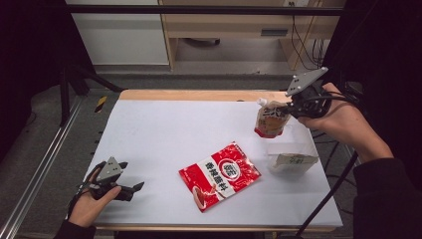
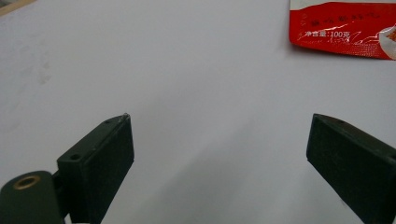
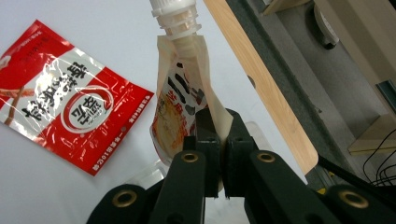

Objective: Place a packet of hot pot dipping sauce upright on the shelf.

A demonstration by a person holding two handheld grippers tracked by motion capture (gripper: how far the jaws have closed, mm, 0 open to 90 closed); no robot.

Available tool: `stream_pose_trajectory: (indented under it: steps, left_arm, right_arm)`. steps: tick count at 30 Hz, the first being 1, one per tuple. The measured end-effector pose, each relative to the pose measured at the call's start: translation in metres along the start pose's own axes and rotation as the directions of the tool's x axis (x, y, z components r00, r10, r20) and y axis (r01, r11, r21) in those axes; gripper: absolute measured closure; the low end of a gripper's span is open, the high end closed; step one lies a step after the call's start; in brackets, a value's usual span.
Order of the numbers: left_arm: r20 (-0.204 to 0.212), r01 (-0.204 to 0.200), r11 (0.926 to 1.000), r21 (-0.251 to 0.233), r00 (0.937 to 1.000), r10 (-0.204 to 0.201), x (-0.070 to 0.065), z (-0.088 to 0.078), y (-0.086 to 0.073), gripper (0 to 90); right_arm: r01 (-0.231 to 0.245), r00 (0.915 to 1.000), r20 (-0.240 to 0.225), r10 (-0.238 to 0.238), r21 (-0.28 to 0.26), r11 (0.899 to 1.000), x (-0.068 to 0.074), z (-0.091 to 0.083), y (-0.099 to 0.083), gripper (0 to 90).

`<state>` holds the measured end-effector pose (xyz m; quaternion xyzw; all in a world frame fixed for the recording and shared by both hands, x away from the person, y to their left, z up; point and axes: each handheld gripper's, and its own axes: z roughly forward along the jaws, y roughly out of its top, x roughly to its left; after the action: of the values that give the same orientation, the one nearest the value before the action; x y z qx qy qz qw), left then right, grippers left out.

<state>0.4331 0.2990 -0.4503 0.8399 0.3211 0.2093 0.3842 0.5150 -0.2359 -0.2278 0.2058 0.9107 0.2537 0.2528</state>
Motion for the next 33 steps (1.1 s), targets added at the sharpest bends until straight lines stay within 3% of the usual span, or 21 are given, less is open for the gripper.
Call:
stream_pose_trajectory:
  steps: [18,33]
  left_arm:
    - [-0.003,-0.014,0.9996,0.027,0.9999,0.014,0.000,0.002,-0.002,7.3]
    - [-0.002,-0.020,0.9992,0.035,0.9998,0.020,0.000,0.004,-0.002,7.2]
  right_arm:
    - [-0.059,0.9976,-0.034,0.061,0.060,0.996,-0.006,0.015,-0.051,88.0]
    - [-0.107,0.9917,-0.062,0.113,0.089,0.990,-0.008,0.033,-0.075,87.9]
